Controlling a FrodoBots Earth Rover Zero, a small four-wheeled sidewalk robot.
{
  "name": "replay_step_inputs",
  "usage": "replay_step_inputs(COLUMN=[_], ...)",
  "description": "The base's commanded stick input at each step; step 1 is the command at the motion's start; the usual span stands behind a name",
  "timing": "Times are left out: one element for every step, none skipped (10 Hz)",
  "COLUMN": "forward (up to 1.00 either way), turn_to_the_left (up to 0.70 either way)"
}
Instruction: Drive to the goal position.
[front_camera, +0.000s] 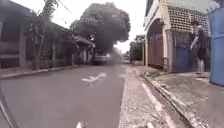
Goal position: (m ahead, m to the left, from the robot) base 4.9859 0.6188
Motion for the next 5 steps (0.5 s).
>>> replay_step_inputs(forward=[0.7, 0.7, 0.7, 0.7, 0.7], turn_to_the_left=[0.0, 0.0, 0.0, -0.01, -0.14])
